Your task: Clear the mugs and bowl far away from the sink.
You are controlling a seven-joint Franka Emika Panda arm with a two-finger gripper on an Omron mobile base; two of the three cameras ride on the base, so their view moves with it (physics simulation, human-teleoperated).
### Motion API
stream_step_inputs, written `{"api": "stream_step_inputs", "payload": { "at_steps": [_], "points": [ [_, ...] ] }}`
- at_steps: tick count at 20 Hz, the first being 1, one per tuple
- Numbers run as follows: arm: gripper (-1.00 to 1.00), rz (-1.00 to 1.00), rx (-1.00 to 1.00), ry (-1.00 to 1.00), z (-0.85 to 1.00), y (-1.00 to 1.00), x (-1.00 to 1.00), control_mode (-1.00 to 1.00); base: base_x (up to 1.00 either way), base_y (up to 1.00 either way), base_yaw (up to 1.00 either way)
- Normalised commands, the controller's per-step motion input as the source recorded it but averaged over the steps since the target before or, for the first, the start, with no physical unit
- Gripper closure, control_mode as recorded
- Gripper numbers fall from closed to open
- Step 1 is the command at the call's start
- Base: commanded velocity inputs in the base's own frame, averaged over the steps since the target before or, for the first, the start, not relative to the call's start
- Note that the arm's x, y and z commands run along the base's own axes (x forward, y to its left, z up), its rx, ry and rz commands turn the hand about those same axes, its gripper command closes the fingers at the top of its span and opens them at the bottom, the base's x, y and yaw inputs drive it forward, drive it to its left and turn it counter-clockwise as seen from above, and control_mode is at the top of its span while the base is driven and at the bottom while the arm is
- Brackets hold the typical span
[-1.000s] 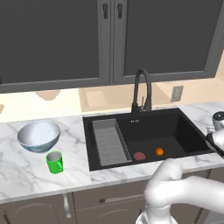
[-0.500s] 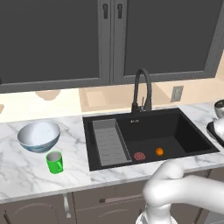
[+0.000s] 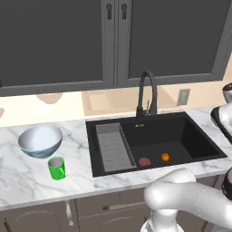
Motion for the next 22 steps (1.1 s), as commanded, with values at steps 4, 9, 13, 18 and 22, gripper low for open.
{"api": "stream_step_inputs", "payload": {
  "at_steps": [4,9,13,18,22],
  "points": [
    [1.00,0.25,-0.07,-0.14,0.99,0.91,-0.74,-1.00,0.00,0.00,0.00],
    [1.00,0.57,-0.01,0.00,0.76,0.88,-0.16,-1.00,0.00,0.00,0.00],
    [1.00,0.68,0.01,0.01,0.73,0.58,0.00,-1.00,0.00,0.00,0.00],
    [1.00,0.70,0.07,0.14,0.41,0.59,0.00,-1.00,0.00,0.00,0.00],
    [1.00,0.53,0.23,0.13,0.29,0.46,0.00,-1.00,0.00,0.00,0.00]
  ]
}}
